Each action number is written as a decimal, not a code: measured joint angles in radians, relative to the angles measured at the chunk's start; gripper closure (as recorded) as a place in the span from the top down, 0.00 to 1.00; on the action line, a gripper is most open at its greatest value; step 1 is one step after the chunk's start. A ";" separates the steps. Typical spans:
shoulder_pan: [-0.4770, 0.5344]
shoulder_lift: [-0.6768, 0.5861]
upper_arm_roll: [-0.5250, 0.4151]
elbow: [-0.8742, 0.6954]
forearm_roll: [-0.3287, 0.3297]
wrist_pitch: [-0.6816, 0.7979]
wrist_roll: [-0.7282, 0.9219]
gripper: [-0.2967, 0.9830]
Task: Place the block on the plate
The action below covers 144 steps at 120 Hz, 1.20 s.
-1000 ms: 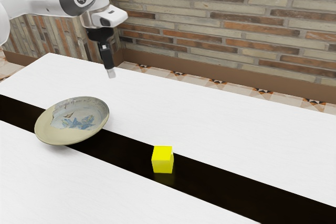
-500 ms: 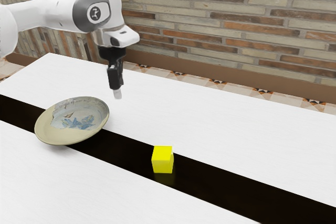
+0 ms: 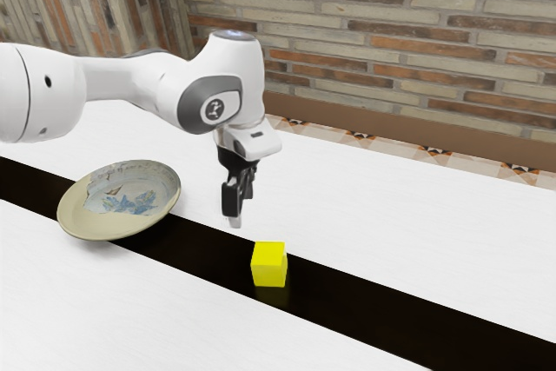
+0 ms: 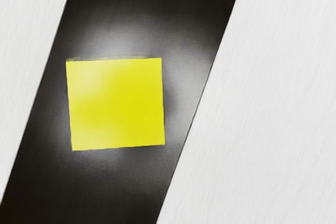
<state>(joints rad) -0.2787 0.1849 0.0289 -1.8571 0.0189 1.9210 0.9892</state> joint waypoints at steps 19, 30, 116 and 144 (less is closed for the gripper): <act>-0.011 0.068 -0.002 0.015 -0.021 0.096 -0.007 0.77; -0.009 0.094 -0.001 0.013 -0.042 0.127 -0.019 0.77; -0.006 0.205 -0.018 -0.065 0.045 0.293 -0.083 0.77; -0.002 0.245 -0.023 -0.068 0.049 0.321 -0.090 0.77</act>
<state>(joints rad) -0.2803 0.4298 0.0064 -1.9253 0.0677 2.2417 0.8993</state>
